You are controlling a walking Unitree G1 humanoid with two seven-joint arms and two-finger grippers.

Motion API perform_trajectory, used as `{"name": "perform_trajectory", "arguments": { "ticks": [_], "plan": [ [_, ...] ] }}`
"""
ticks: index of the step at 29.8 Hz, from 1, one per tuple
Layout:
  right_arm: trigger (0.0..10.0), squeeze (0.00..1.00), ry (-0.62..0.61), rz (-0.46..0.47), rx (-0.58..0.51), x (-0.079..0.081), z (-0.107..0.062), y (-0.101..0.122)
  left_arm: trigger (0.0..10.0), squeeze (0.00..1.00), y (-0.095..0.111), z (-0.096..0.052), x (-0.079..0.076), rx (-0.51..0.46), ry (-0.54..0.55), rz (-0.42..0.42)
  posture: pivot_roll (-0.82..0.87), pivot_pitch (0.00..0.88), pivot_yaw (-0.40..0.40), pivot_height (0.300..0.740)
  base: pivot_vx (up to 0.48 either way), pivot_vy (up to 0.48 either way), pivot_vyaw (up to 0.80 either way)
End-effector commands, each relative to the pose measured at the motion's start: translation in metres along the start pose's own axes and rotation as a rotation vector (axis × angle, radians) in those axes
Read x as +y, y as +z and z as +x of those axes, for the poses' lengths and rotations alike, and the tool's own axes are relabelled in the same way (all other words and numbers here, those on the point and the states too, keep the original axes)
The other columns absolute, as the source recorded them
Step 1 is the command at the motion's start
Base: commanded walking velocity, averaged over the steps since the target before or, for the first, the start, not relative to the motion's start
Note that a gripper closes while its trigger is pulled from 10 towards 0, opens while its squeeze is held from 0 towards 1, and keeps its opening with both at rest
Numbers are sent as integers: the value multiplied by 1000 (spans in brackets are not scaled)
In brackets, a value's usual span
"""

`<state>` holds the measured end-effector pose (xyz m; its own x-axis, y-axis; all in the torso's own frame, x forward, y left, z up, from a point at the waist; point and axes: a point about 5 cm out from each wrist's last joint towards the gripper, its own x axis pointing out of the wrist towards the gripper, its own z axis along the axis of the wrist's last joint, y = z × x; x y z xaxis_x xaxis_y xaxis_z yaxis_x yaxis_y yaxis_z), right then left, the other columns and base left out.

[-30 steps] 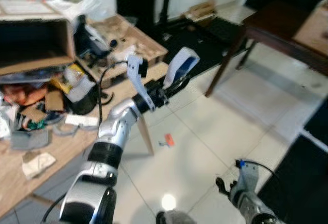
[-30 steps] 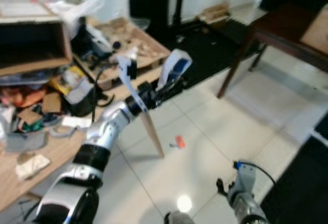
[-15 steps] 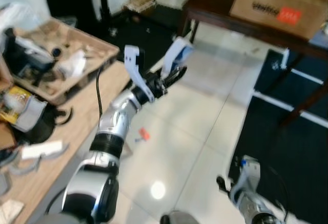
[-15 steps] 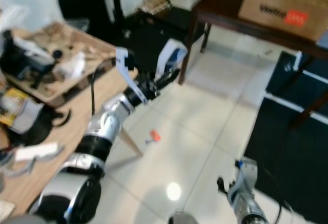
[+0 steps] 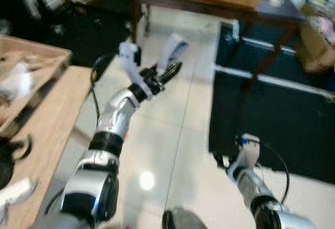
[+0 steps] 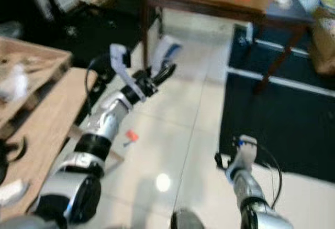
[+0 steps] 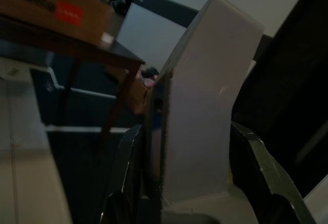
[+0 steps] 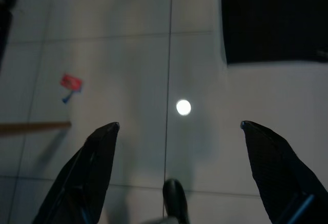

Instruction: Picking trash to rubbish bin

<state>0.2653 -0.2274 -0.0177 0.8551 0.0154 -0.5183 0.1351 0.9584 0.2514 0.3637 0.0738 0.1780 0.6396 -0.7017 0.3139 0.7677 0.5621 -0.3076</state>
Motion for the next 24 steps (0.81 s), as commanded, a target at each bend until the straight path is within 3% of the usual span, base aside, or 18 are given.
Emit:
{"name": "perform_trajectory", "arguments": {
  "ticks": [1,2,3,6,7,9,13,15,16,20,24],
  "plan": [
    [10000,0,57,-35,-63,2,1,15,10000,0,5,2,3,1,15,35,93,75,-63,740,0,0,-800],
    [10000,0,135,-61,-99,10,3,22,10000,0,7,1,7,5,37,54,91,71,-65,740,0,0,-800],
    [10000,0,135,-61,-99,10,3,22,10000,0,7,1,7,5,37,54,91,71,-65,740,0,0,-800],
    [10000,0,349,-147,-177,33,2,38,10000,0,10,-6,17,9,89,72,91,71,-65,740,0,0,-800],
    [10000,0,349,-147,-177,33,2,38,10000,0,10,-6,17,9,89,72,91,71,-65,740,0,0,-800],
    [10000,0,486,-208,-224,46,-5,49,10000,0,12,-11,23,11,120,81,81,65,-64,740,0,0,-800],
    [10000,0,597,-278,-268,55,-16,61,10000,0,18,-14,29,-3,138,89,81,65,-64,740,0,0,-462],
    [10000,0,597,-278,-268,55,-16,61,10000,0,18,-14,29,-3,138,89,81,65,-64,740,0,0,0],
    [10000,0,703,-341,-301,64,-32,75,10000,0,25,-14,32,-17,152,108,79,68,-66,740,0,0,0],
    [10000,0,815,-417,-320,78,-50,87,10000,0,33,-14,33,-39,159,127,72,73,-68,740,0,0,0],
    [10000,0,819,-428,-338,81,-53,92,10000,0,35,-13,33,-51,157,129,72,73,-68,740,0,0,0]
  ]
}}
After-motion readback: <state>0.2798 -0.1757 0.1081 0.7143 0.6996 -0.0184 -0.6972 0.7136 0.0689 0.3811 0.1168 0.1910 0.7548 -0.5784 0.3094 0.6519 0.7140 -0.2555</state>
